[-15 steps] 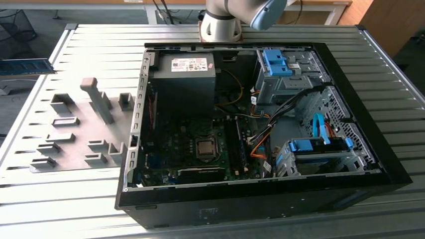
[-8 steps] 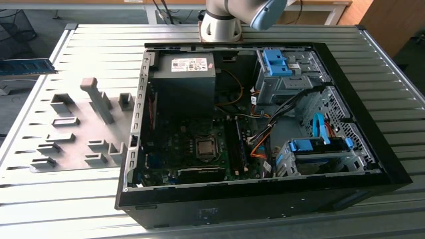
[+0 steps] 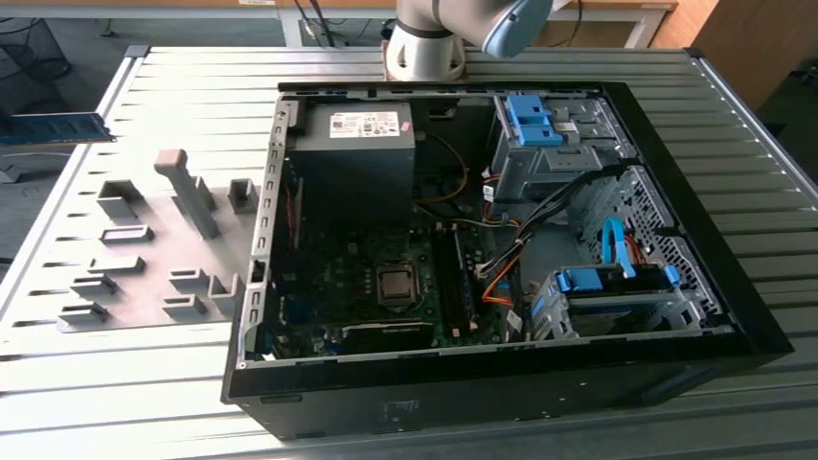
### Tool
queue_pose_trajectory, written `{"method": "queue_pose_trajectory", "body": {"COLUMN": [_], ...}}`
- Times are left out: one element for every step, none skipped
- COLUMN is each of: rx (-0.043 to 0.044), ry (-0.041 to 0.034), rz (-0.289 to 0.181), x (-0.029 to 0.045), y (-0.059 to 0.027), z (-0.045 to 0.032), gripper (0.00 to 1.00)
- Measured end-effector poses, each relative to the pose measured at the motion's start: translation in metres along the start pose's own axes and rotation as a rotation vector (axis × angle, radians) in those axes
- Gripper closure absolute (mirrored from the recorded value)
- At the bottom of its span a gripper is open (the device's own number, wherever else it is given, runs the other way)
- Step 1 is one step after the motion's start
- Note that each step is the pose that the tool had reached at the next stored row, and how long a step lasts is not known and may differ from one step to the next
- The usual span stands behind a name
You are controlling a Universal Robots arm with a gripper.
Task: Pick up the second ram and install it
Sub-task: 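Pick up the second ram and move it above second insertion slot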
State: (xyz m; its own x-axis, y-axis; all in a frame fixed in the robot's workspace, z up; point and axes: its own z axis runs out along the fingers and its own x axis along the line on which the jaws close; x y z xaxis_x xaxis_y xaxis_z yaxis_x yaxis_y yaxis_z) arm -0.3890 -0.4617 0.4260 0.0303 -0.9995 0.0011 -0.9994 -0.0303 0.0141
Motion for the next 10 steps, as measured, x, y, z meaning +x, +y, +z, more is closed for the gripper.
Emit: {"method": "queue_pose_trajectory", "body": {"rx": [0.0000,0.0001,0.0000,0.0000,0.0000,0.0000,-0.0001,0.0000,0.0000,0.0000], "ry": [0.0000,0.0000,0.0000,0.0000,0.0000,0.0000,-0.0001,-0.0001,0.0001,0.0001], "rz": [0.000,0.000,0.000,0.000,0.000,0.000,0.000,0.000,0.000,0.000], "x": [0.0000,0.0000,0.0000,0.0001,0.0001,0.0001,0.0001,0.0001,0.0002,0.0002], "y": [-0.0004,-0.0008,-0.0012,-0.0017,-0.0023,-0.0029,-0.0035,-0.0042,-0.0048,-0.0054], "z": [0.0000,0.0000,0.0000,0.0000,0.0000,0.0000,-0.0001,0.0000,0.0000,-0.0001], "gripper": [0.86,0.86,0.86,0.86,0.86,0.86,0.86,0.86,0.86,0.86]}}
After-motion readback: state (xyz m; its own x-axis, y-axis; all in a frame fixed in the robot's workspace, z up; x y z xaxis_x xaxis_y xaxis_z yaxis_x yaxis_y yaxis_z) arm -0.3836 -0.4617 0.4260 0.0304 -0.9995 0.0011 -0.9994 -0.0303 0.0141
